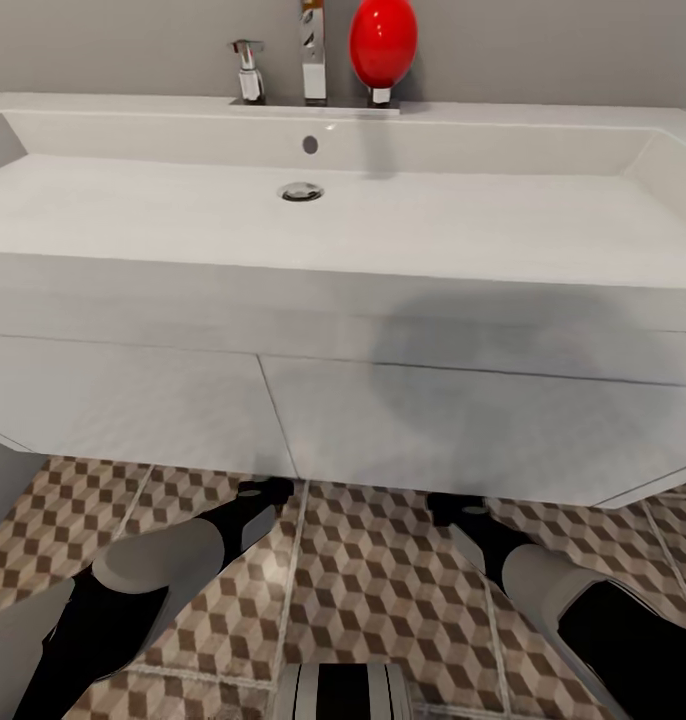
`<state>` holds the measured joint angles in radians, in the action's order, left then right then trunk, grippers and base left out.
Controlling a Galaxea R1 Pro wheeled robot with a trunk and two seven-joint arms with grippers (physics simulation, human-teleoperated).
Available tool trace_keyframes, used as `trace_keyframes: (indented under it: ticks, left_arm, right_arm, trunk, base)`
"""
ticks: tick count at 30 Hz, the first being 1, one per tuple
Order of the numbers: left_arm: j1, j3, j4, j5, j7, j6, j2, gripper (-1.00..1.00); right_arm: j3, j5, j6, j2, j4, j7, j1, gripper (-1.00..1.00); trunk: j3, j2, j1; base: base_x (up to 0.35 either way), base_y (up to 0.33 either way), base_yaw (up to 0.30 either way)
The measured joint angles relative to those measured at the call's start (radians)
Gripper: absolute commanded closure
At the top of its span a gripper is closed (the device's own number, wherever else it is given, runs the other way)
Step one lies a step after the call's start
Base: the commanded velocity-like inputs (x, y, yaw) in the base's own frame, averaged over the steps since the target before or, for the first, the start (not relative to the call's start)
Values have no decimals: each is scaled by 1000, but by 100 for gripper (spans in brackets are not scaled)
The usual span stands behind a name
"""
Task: Take the four mousetraps from the cabinet in the bathroom and place them on the bathroom floor. Make sure all four end up on the same floor surface, and ensure that at least two of them are either under or directly next to the same bathroom sink.
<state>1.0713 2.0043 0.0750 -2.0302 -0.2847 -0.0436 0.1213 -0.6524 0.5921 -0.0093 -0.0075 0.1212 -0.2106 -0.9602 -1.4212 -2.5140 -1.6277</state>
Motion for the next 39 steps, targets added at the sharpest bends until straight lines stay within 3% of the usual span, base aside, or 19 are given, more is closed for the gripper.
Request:
trace_keyframes:
  ticks: [18,39]
  left_arm:
    - [0,-1,1,0,0,-1,0,100]
    - [0,-2,1,0,0,-1,0,100]
  right_arm:
    - [0,1,-1,-2,1,0,0,100]
    - [2,2,-1,-4,1,1,0,100]
  trunk:
    - [-26,0,0]
    - [-54,0,0]
  base:
    - [0,0,80]
    - [0,0,-51]
